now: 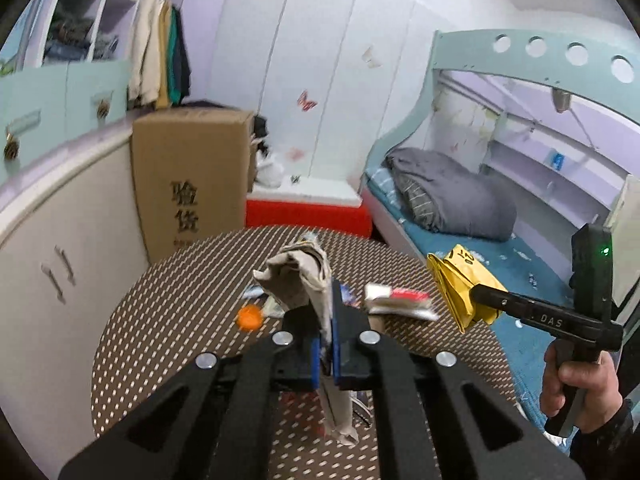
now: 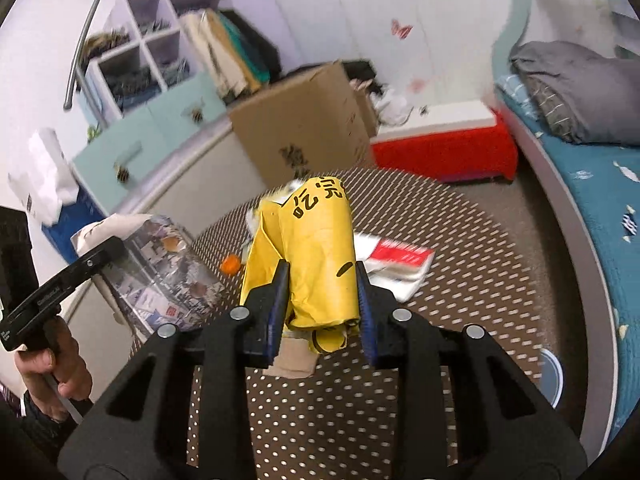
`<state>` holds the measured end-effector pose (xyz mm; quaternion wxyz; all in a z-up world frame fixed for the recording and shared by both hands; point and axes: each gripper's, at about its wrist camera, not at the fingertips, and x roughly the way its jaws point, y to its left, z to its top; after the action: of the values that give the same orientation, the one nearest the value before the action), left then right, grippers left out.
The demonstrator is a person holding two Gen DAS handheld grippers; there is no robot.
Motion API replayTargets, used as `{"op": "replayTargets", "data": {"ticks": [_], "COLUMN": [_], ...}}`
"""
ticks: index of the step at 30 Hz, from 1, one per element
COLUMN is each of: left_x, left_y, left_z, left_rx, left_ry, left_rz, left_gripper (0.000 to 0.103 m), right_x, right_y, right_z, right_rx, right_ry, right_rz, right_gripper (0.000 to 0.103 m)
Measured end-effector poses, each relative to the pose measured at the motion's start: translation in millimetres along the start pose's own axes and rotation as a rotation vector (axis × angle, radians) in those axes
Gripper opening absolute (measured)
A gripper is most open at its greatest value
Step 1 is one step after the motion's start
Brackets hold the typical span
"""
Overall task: Collect trash
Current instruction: 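Carry the bag and newspaper to the wastebasket and open both tools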
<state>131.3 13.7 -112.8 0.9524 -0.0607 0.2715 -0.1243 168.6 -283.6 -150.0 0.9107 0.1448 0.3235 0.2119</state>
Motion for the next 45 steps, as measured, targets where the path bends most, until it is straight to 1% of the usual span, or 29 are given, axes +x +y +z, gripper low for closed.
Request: {"op": "replayTargets", "data": {"ticks": [5, 7, 9, 12, 13, 14, 16, 20, 24, 25, 27, 28, 29, 32, 35, 43, 45], "left_x": [-2, 2, 7, 21, 30, 35, 54, 87, 117, 129, 145, 151, 160, 182, 208, 280, 295], "left_y": [-42, -62, -84, -121, -138, -148, -175, -218, -250, -264, -280, -284, -291, -310, -327, -365, -373], "left_z": [28, 37, 45, 51, 52, 51, 47, 32, 16, 11, 3, 1, -2, -13, -26, -69, -79], "left_rx": [0.037, 0.058, 0.089, 0.126, 0.139, 0.146, 0.164, 0.198, 0.238, 0.252, 0.270, 0.277, 0.286, 0.311, 0.329, 0.381, 0.402], "left_ry": [-0.041, -0.050, -0.054, -0.045, -0.032, -0.024, 0.011, 0.081, 0.144, 0.166, 0.197, 0.208, 0.223, 0.265, 0.326, 0.533, 0.581], "left_rz": [-0.078, -0.112, -0.139, -0.203, -0.232, -0.246, -0.284, -0.338, -0.362, -0.367, -0.371, -0.372, -0.375, -0.376, -0.372, -0.360, -0.353], "left_gripper": [0.004, 0.004, 0.004, 0.004, 0.004, 0.004, 0.004, 0.004, 0.004, 0.004, 0.004, 0.004, 0.004, 0.004, 0.004, 0.005, 0.006], "right_x": [-41, -54, -69, -81, -82, -80, -69, -38, -5, 5, 13, 20, 23, 14, -7, -63, -72], "right_y": [-33, -49, -73, -109, -122, -141, -180, -244, -285, -296, -311, -322, -330, -348, -350, -338, -335], "right_z": [9, 10, 6, -3, -9, -18, -40, -84, -121, -129, -140, -148, -149, -165, -171, -168, -162], "right_rx": [0.063, 0.084, 0.126, 0.183, 0.204, 0.235, 0.304, 0.443, 0.540, 0.565, 0.609, 0.641, 0.662, 0.762, 0.797, 0.756, 0.735], "right_ry": [-0.079, -0.099, -0.117, -0.119, -0.113, -0.096, -0.043, 0.062, 0.144, 0.157, 0.169, 0.179, 0.178, 0.158, 0.097, 0.006, -0.006], "right_rz": [-0.066, -0.107, -0.159, -0.237, -0.260, -0.287, -0.358, -0.406, -0.417, -0.418, -0.424, -0.432, -0.434, -0.456, -0.460, -0.486, -0.483], "right_gripper": [0.031, 0.031, 0.031, 0.031, 0.031, 0.031, 0.031, 0.031, 0.031, 0.033, 0.050, 0.065, 0.076, 0.085, 0.087, 0.092, 0.092]}}
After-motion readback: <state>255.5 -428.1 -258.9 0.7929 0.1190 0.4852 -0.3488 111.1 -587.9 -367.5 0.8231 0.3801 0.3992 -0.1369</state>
